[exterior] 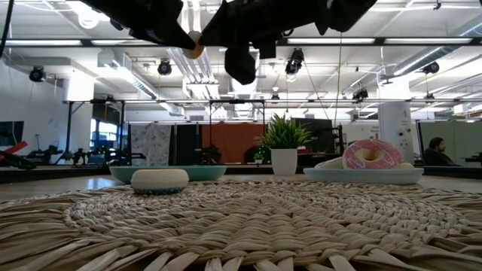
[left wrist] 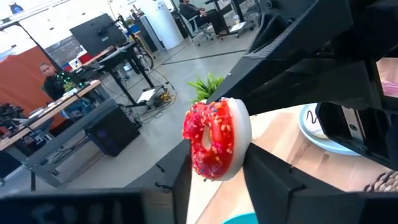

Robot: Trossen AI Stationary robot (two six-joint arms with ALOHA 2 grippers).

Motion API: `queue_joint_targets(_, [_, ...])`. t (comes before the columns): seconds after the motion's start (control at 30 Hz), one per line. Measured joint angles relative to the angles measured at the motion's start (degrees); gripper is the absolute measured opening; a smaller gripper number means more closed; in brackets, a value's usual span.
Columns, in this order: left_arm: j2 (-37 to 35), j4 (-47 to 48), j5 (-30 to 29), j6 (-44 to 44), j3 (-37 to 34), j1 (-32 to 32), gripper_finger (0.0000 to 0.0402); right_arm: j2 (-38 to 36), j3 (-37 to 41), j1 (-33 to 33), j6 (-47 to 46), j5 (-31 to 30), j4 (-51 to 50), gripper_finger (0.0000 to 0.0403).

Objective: Pick & Place donuts
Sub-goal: Put the small red doughnut on the green plate

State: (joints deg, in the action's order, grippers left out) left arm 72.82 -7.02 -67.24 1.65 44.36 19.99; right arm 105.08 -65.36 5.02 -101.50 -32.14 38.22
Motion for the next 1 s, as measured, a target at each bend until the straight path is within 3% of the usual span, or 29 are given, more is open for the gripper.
queue_joint_targets(0.3, [0.0, 0.0, 2.3, 2.7, 0.0, 0.0, 0.001, 0.0, 0.0, 0.0, 3.6, 0.1, -0.2, 0.0013])
queue_joint_targets(0.5, [0.0, 0.9, 1.5, 2.8, 0.0, -0.1, 0.0003, 0.0, 0.0, 0.0, 8.4, 0.5, -0.3, 0.004])
queue_joint_targets(0.77, [-0.5, 6.6, -0.8, 1.9, 0.0, -0.2, 0.0002, -0.8, 1.0, 0.0, 13.8, 0.9, -0.4, 0.0109])
queue_joint_targets(1.0, [-3.1, 25.3, 1.1, -15.5, -0.3, -0.8, 0.0002, -6.0, 6.5, -0.3, 20.3, 1.2, -0.4, 0.0153])
